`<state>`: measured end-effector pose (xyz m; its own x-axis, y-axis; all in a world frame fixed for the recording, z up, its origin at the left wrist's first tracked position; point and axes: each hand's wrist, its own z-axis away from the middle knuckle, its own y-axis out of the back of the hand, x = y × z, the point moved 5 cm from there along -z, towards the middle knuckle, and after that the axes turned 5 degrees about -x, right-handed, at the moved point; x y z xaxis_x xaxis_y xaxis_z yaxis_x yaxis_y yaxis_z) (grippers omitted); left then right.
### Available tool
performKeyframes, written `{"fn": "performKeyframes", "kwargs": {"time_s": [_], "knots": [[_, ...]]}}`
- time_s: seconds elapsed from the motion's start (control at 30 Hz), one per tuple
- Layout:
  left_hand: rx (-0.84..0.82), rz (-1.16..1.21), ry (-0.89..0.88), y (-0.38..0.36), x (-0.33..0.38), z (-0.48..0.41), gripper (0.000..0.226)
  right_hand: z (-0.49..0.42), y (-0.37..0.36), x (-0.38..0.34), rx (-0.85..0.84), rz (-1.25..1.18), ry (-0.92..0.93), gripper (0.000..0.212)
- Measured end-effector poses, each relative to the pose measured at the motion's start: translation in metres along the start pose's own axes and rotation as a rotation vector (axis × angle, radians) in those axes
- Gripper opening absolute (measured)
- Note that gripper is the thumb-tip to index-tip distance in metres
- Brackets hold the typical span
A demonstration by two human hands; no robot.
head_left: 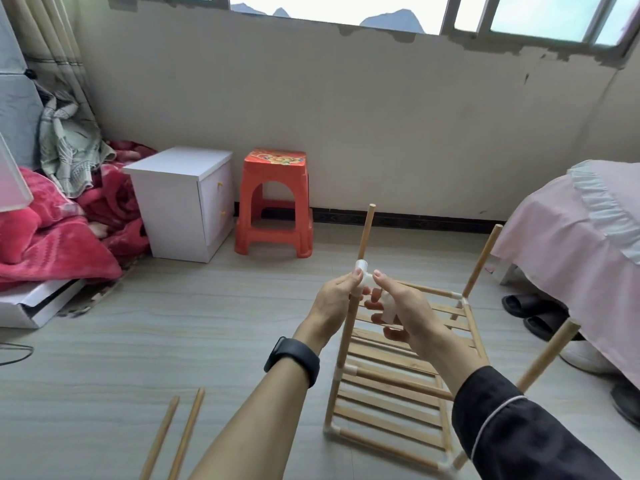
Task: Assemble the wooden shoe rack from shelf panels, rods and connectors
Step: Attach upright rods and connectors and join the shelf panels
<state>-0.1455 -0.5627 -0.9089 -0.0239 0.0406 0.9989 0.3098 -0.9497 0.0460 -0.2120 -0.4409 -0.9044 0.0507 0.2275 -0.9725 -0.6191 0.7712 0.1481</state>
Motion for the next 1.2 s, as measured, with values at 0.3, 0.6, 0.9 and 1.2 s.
{"fn": "performKeyframes", "kwargs": {"time_s": [0.3,0.6,0.9,1.2], "knots": [[0.105,-0.036,-0.085,-0.004,0.006,0.002,0.048,0.02,0.057,0.0,0.095,0.095,0.017,0.032],[0.357,-0.899,-0.297,-0.05,0.018,0.001,0.066,0.08,0.185,-0.01,0.652,0.481,0.363,0.033],[0.5,-0.756,-0.438,-0.065,0.005,-0.003,0.062,0.093,0.238,0.028,0.709,0.421,0.355,0.056],[0.534,-0.704,-0.44,-0.059,-0.003,-0.01,0.051,0.086,0.241,0.03,0.689,0.316,0.427,0.058]]}}
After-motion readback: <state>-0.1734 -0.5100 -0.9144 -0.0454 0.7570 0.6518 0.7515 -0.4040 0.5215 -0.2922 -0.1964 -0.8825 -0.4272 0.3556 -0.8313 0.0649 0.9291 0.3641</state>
